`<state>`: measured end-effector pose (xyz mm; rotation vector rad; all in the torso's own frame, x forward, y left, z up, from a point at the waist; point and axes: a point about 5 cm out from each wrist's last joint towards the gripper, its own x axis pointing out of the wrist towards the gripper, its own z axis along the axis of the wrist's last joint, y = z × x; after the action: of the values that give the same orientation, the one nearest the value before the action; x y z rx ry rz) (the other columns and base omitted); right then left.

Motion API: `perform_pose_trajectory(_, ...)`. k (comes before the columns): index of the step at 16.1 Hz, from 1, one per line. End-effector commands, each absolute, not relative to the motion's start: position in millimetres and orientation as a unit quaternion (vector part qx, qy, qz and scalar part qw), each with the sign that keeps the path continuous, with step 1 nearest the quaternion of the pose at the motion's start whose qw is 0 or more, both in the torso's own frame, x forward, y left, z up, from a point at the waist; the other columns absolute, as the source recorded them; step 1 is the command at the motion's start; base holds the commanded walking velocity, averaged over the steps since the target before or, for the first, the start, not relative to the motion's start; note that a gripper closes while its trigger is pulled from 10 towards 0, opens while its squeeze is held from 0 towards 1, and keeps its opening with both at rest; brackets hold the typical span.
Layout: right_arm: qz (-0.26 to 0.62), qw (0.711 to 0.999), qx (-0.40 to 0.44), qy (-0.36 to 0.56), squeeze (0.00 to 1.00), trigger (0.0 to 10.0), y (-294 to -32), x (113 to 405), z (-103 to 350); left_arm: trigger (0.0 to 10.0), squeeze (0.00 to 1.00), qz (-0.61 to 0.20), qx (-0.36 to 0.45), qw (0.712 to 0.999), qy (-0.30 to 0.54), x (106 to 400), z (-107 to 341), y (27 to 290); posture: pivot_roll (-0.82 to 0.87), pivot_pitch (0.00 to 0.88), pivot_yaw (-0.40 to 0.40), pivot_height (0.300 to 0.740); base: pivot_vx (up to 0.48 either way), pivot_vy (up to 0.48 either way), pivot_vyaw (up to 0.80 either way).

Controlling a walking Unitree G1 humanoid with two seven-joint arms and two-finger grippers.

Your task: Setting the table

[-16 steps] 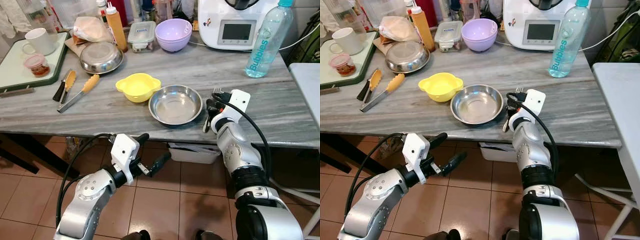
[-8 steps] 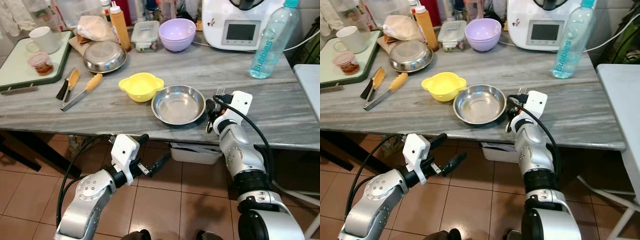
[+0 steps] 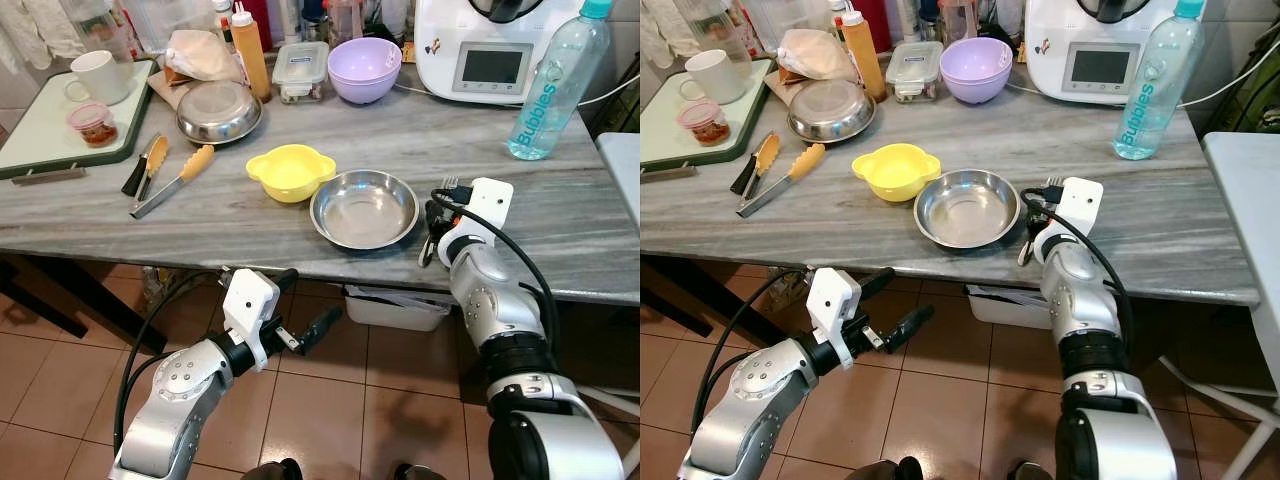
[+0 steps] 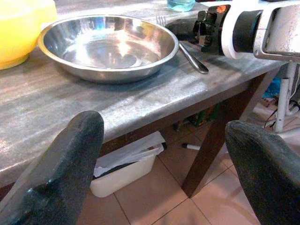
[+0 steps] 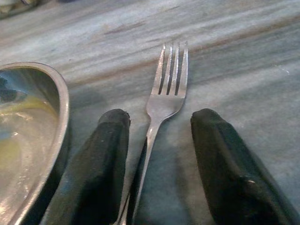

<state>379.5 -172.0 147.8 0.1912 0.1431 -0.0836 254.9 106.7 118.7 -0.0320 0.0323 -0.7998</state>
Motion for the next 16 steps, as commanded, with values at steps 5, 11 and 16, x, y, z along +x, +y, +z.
perform_pose_trajectory(5, -0.058, 0.986, 0.087, 0.133, 0.00, 1.4, -181.6, 374.8, 125.1, 10.0, 0.00, -0.386, -0.008, 0.922, 0.028, 254.3, 114.6, 109.0, 0.00, 0.169, 0.105, 0.740, 0.000, 0.000, 0.00)
perform_pose_trajectory(11, -0.038, 0.985, 0.079, 0.150, 0.00, 1.0, -181.2, 374.2, 120.9, 10.0, 0.00, -0.386, -0.008, 0.922, 0.030, 253.2, 114.2, 108.4, 0.00, 0.173, 0.106, 0.740, 0.000, 0.000, 0.00)
perform_pose_trajectory(16, -0.004, 0.986, 0.069, 0.151, 0.00, 0.0, -177.7, 375.3, 121.0, 10.0, 0.00, -0.385, -0.007, 0.922, 0.030, 253.8, 114.4, 108.6, 0.00, 0.173, 0.109, 0.740, 0.000, 0.000, 0.00)
